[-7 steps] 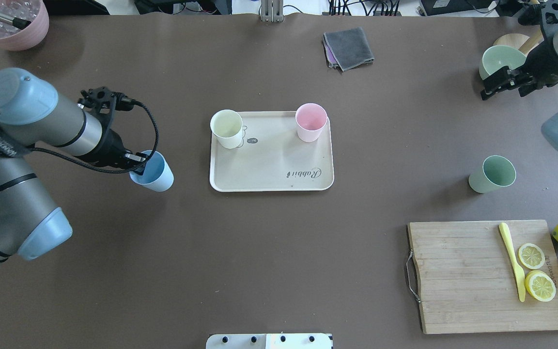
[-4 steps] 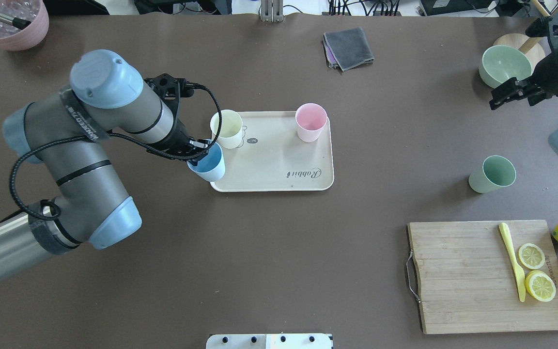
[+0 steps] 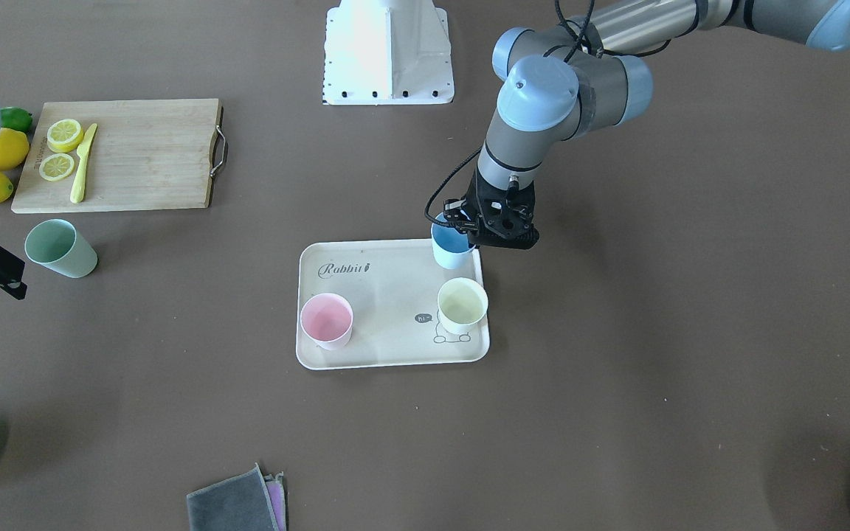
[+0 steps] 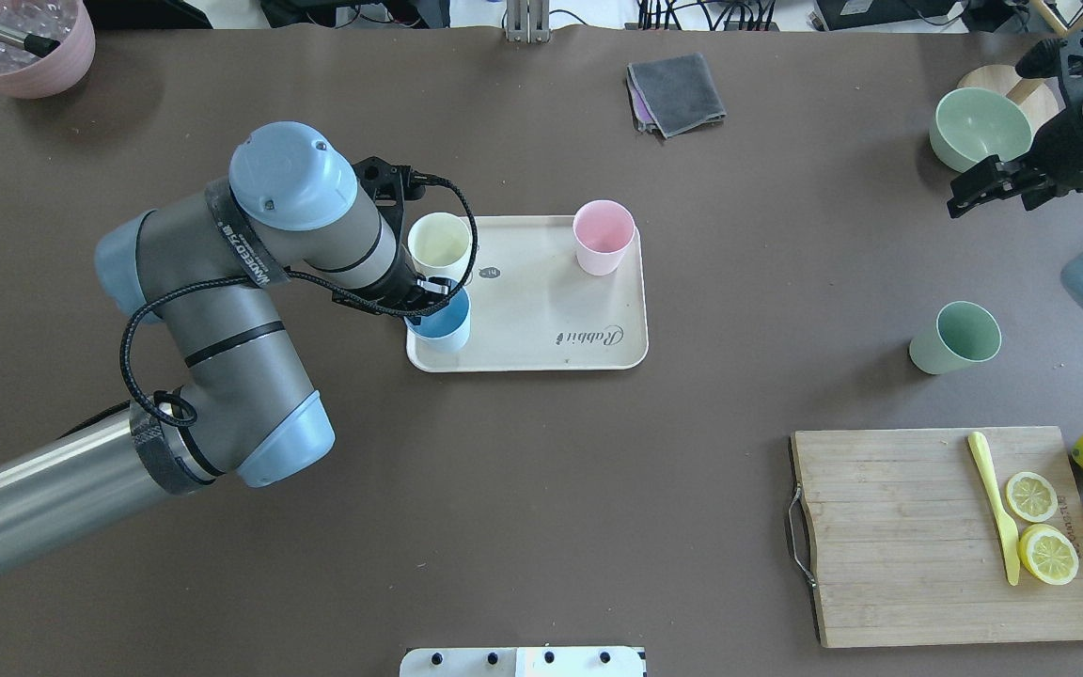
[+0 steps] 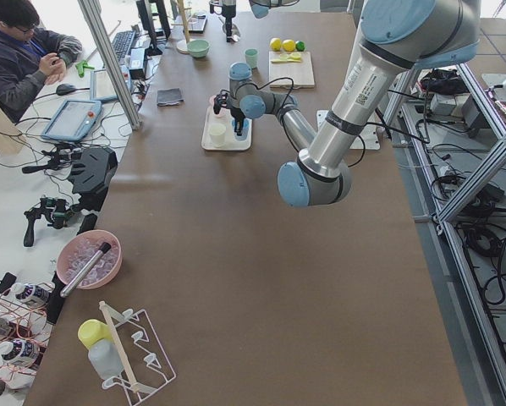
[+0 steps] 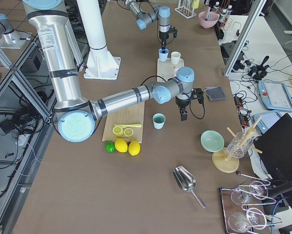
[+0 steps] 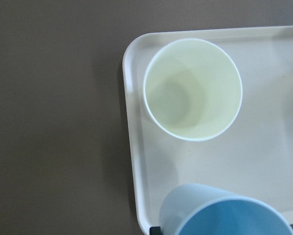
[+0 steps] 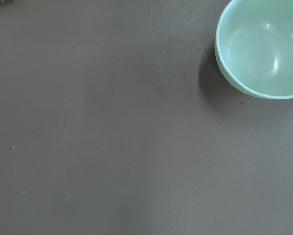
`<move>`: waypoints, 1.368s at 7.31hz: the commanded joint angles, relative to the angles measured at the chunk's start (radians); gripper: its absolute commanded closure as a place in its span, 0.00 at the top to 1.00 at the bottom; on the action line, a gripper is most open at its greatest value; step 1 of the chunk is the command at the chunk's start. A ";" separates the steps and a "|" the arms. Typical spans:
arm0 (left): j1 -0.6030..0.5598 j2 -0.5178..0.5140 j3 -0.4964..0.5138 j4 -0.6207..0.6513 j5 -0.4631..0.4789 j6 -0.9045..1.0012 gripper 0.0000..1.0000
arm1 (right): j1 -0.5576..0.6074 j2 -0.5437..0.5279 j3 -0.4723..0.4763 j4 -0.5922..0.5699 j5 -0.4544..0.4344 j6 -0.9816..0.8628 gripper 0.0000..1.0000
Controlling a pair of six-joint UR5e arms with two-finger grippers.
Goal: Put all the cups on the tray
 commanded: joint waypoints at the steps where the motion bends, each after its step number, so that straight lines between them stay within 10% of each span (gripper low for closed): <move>1: 0.021 0.003 0.012 -0.051 0.044 -0.005 0.75 | -0.014 0.003 0.002 0.001 0.001 0.009 1.00; 2: 0.013 0.003 -0.002 -0.050 0.044 -0.007 0.97 | -0.016 0.003 0.003 0.001 0.004 0.011 1.00; 6: -0.331 0.045 -0.065 0.103 -0.195 0.252 0.97 | -0.061 -0.133 0.124 0.004 0.001 0.080 0.99; 10: -0.487 0.100 -0.063 0.197 -0.237 0.550 0.97 | -0.144 -0.345 0.123 0.289 -0.051 0.161 0.95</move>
